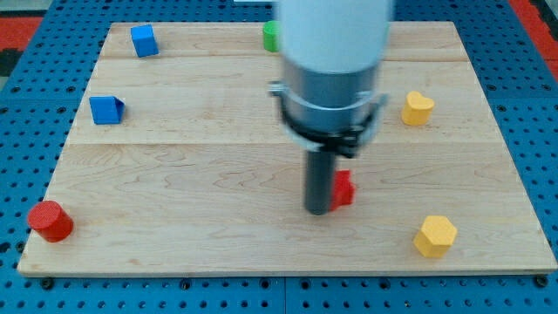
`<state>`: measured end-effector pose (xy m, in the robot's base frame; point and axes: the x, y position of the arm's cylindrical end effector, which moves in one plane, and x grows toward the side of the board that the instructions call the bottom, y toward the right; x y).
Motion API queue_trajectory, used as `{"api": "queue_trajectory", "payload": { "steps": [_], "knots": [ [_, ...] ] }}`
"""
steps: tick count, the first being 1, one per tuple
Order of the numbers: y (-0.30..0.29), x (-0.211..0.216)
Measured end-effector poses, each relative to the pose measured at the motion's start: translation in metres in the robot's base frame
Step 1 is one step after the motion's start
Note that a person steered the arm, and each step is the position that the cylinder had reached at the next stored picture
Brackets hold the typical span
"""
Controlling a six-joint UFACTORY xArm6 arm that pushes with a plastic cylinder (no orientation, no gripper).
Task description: Place the red star above the hexagon
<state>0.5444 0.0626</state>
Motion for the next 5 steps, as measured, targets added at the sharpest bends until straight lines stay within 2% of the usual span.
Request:
{"api": "queue_trajectory", "payload": {
  "steps": [1, 2, 3, 5],
  "knots": [
    [0.009, 0.000],
    [-0.029, -0.019],
    [-0.013, -0.042],
    [0.081, -0.028]
  ]
}}
